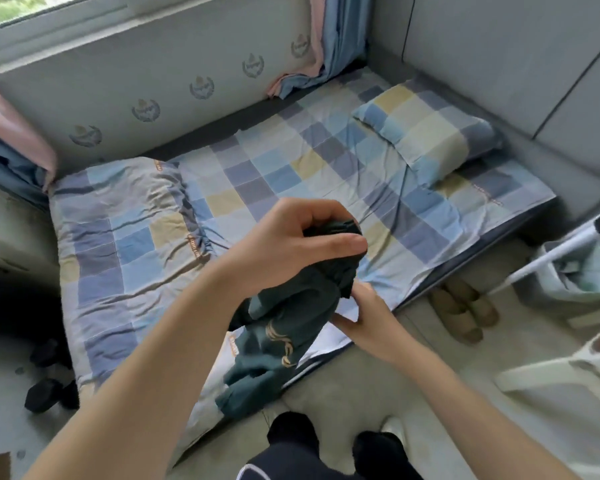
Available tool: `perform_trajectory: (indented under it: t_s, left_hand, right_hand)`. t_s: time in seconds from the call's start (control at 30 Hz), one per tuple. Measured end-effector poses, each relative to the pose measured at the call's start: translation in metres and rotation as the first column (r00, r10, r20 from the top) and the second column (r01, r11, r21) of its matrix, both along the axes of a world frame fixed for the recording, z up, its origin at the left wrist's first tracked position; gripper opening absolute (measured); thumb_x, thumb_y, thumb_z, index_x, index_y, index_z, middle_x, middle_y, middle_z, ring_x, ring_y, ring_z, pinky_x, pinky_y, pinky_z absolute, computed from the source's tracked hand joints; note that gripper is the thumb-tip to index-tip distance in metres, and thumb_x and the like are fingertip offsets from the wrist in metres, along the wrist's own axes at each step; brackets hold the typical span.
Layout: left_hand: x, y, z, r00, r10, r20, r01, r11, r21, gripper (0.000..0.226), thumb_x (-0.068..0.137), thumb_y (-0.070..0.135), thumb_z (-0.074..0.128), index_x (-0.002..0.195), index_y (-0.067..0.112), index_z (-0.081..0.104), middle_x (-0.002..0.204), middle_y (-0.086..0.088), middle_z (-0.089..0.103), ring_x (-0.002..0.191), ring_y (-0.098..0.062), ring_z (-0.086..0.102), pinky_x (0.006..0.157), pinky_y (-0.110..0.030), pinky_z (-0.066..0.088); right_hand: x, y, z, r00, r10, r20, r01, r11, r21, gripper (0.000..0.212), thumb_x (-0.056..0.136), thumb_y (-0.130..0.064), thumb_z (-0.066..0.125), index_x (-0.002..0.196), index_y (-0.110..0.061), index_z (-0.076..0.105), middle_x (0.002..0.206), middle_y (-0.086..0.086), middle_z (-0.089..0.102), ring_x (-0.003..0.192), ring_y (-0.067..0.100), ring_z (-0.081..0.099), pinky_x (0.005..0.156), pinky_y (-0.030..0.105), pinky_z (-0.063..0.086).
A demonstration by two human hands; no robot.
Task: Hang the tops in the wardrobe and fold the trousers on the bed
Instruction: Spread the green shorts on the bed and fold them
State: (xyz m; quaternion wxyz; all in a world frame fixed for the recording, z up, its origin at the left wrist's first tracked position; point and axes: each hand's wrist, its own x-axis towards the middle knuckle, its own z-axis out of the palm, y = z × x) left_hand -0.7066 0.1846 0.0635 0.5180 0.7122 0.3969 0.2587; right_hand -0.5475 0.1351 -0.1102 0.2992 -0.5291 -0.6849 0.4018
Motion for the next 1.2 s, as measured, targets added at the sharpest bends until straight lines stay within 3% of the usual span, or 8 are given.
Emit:
perform_trajectory:
  t_s: [0.1, 0.3, 0.47, 0.67, 0.77, 0.93, 1.1, 1.2]
  left_hand:
    - [0.049, -0.004, 0.001, 0.999, -0.028, 0.04, 0.029, 0.999, -0.015, 0.014, 0.077, 0.037, 0.071, 0.081, 0.024, 0.07, 0.077, 0.001, 0.069, 0.072, -0.014, 0.066, 0.063, -0.026, 0.054]
    - [0.085, 0.006, -0.021, 0.973, 0.224, 0.053, -0.224, 0.974, -0.012, 0.009, 0.079, 0.034, 0.072, 0.074, 0.027, 0.07, 0.07, 0.008, 0.064, 0.067, -0.006, 0.06, 0.061, -0.017, 0.047]
    - [0.068, 0.017, -0.059, 0.931, 0.352, -0.098, -0.35, 0.936, 0.035, 0.025, 0.081, 0.012, 0.076, 0.074, 0.034, 0.07, 0.07, 0.014, 0.067, 0.063, 0.003, 0.059, 0.057, -0.007, 0.043]
    - [0.043, 0.033, -0.081, 0.893, 0.127, -0.431, -0.067, 0.986, 0.151, 0.064, 0.072, 0.021, 0.086, 0.108, 0.062, 0.053, 0.087, 0.023, 0.069, 0.077, 0.002, 0.066, 0.061, -0.007, 0.047]
    - [0.032, 0.049, -0.094, 0.678, 0.222, -0.701, 0.282, 0.802, 0.527, 0.071, 0.08, 0.04, 0.076, 0.137, 0.054, 0.036, 0.085, 0.017, 0.069, 0.054, -0.003, 0.053, 0.048, -0.014, 0.038]
    - [0.008, 0.09, -0.105, 0.579, 0.107, -0.808, 0.581, 0.641, 0.502, 0.039, 0.094, 0.044, 0.047, 0.132, 0.035, 0.044, 0.112, 0.011, 0.063, 0.052, -0.015, 0.059, 0.045, -0.02, 0.035]
    - [-0.031, 0.139, -0.124, 0.537, 0.039, -0.843, 0.491, 0.798, 0.35, 0.028, 0.09, 0.047, 0.061, 0.111, 0.027, 0.06, 0.099, 0.011, 0.062, 0.072, -0.013, 0.061, 0.055, -0.021, 0.044]
    - [-0.056, 0.168, -0.125, 0.574, 0.17, -0.801, 0.233, 0.904, 0.359, 0.029, 0.081, 0.043, 0.075, 0.093, 0.017, 0.07, 0.082, 0.004, 0.067, 0.069, -0.02, 0.062, 0.059, -0.033, 0.051]
  right_hand:
    - [0.075, -0.009, -0.028, 0.959, 0.009, 0.282, -0.006, 1.0, -0.011, 0.033, 0.079, -0.025, 0.07, 0.11, -0.019, 0.06, 0.113, -0.007, 0.058, 0.123, 0.017, 0.039, 0.097, 0.039, 0.037]
    - [0.258, 0.001, -0.046, 0.497, 0.199, 0.845, -0.246, 0.966, -0.083, 0.031, 0.085, -0.046, 0.054, 0.113, -0.033, 0.057, 0.123, -0.014, 0.052, 0.14, 0.017, 0.024, 0.104, 0.049, 0.016]
    - [0.338, 0.054, -0.004, 0.602, 0.128, 0.788, -0.239, 0.971, 0.026, 0.02, 0.09, -0.047, 0.056, 0.092, -0.031, 0.068, 0.107, -0.013, 0.061, 0.123, 0.007, 0.044, 0.094, 0.035, 0.015]
    - [0.348, 0.121, 0.052, 0.567, 0.032, 0.823, -0.421, 0.87, 0.256, 0.012, 0.084, -0.03, 0.07, 0.082, -0.018, 0.067, 0.079, -0.003, 0.065, 0.096, 0.022, 0.06, 0.089, 0.045, 0.028]
    - [0.336, 0.148, 0.072, 0.527, 0.034, 0.849, -0.545, 0.78, 0.307, 0.015, 0.08, -0.029, 0.073, 0.084, -0.016, 0.066, 0.075, -0.002, 0.063, 0.092, 0.025, 0.061, 0.087, 0.046, 0.031]
    - [0.324, 0.196, 0.087, 0.373, 0.016, 0.928, -0.741, 0.606, 0.287, 0.021, 0.077, -0.033, 0.077, 0.071, -0.016, 0.066, 0.087, 0.004, 0.064, 0.103, 0.035, 0.058, 0.085, 0.05, 0.037]
    - [0.304, 0.255, 0.084, 0.393, -0.016, 0.919, -0.756, 0.563, 0.333, 0.039, 0.087, -0.043, 0.054, 0.069, -0.011, 0.065, 0.09, 0.008, 0.062, 0.094, 0.038, 0.056, 0.081, 0.049, 0.041]
    - [0.287, 0.287, 0.084, 0.439, -0.022, 0.898, -0.71, 0.604, 0.362, 0.033, 0.084, -0.038, 0.069, 0.07, -0.008, 0.065, 0.091, 0.012, 0.059, 0.087, 0.037, 0.055, 0.074, 0.045, 0.043]
